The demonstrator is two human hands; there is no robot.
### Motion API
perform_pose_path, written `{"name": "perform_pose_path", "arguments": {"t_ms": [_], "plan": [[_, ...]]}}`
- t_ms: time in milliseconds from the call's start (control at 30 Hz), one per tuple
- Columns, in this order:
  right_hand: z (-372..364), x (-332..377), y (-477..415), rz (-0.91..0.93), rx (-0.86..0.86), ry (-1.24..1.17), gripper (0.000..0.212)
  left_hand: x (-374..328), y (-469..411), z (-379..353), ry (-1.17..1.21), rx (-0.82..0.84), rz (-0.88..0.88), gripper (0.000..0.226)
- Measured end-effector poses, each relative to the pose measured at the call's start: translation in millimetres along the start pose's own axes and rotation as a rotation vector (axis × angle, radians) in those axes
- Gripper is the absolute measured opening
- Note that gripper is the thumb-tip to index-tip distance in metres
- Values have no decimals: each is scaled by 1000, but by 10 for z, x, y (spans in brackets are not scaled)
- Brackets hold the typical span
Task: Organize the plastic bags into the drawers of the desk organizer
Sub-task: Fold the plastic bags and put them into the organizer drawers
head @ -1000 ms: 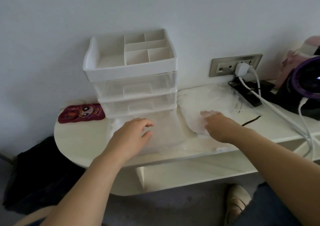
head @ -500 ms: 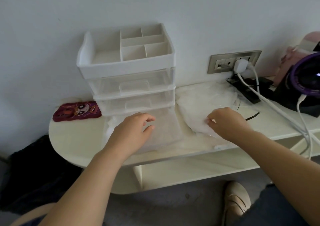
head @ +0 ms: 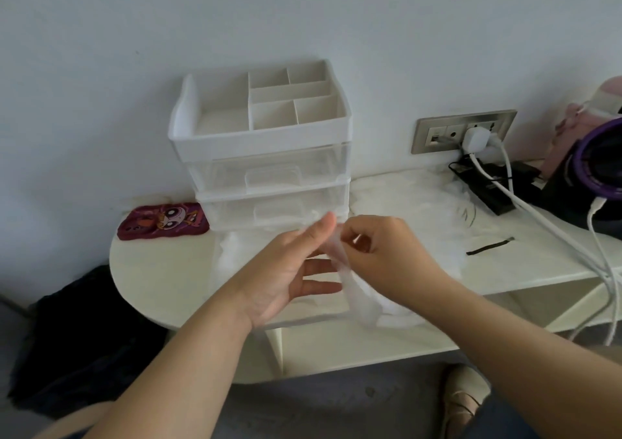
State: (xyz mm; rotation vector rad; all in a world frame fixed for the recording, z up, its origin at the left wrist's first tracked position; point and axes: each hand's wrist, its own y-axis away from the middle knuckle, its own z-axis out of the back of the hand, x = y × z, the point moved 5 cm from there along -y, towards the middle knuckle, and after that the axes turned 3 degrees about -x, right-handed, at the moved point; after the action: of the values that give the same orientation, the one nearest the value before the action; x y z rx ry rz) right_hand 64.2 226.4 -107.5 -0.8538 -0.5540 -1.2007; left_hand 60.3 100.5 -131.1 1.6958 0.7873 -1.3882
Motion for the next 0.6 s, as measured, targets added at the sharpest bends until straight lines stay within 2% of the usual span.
{"name": "perform_pose_path", "arguments": {"t_ms": [67,133,267,367,467,533,600], "plan": [[-136,92,-33,77,60,36,14,-24,43,116,121,-18,35,98],[-217,150,-76,160,105,79,19,-49,93,256,234,-44,61,97],[-321,246,-161,273,111,145,25,-96,176,452,235,-74,38,54],[-305,295,-260,297,67,115,21,-104,214,539,208,-89,32,38],[-191,306,-396,250,41,77,43,-144,283,625,239,-51,20,36],[-151,244,-466,139,161,56,59,-188,329,682,248,-21,-8,36],[-171,170,-501,33,323,-11,47,-219,376,761,244,1,-30,36]]}}
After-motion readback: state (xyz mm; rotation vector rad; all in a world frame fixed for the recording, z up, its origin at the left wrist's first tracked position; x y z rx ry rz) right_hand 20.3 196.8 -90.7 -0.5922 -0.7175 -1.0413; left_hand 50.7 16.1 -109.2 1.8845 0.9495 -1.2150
